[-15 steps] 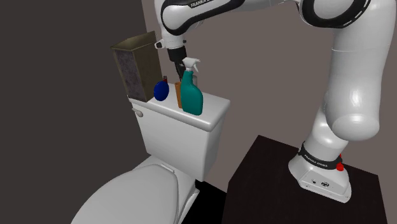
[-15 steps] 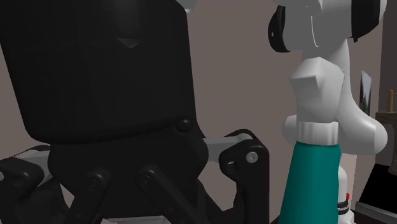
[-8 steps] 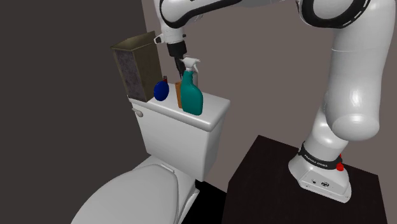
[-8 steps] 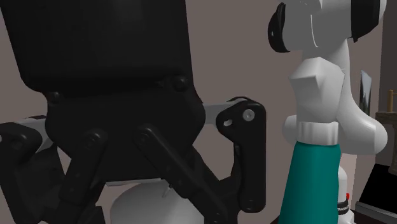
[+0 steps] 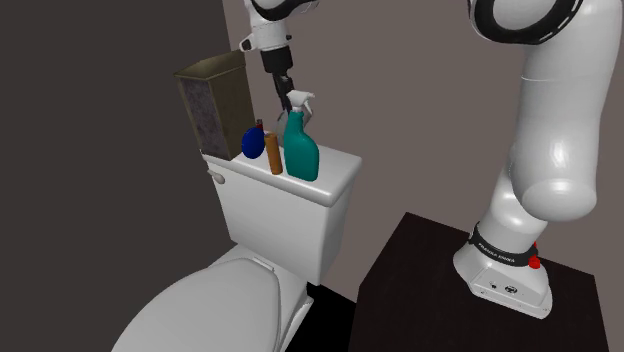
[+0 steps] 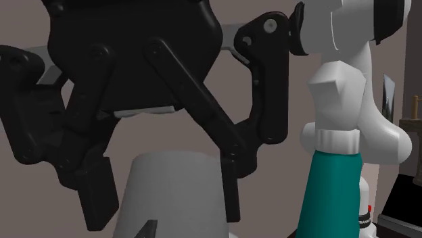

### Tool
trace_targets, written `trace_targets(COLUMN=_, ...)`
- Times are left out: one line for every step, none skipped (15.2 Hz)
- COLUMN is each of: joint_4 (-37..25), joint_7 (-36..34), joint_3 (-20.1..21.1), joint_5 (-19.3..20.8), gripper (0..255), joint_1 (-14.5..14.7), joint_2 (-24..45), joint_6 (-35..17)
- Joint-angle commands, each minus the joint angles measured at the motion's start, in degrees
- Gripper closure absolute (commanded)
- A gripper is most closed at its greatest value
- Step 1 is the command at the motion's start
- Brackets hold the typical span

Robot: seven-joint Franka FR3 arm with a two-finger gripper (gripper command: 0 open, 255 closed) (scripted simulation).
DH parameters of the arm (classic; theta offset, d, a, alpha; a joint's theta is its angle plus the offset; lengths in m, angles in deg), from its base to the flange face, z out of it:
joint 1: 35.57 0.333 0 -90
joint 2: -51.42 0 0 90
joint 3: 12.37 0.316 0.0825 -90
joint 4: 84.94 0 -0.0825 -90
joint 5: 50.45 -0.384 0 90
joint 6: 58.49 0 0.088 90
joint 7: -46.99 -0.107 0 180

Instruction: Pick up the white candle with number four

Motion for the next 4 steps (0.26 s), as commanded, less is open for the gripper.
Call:
trace_targets(joint_4=-2.32, joint_7=0.15, joint_3=-0.04, joint_5=0.04, gripper=255, joint_1=-0.03, joint_2=0.52, joint_6=1.78)
trace_targets(joint_4=-3.28, joint_7=0.17, joint_3=-0.03, joint_5=0.04, gripper=255, joint_1=-0.01, joint_2=0.64, joint_6=2.61)
trace_targets(joint_4=-3.4, joint_7=0.17, joint_3=-0.03, joint_5=0.04, gripper=255, joint_1=-0.01, joint_2=0.65, joint_6=2.73)
trace_targets(joint_4=-3.42, joint_7=0.17, joint_3=-0.03, joint_5=0.05, gripper=255, joint_1=-0.01, joint_2=0.66, joint_6=2.74)
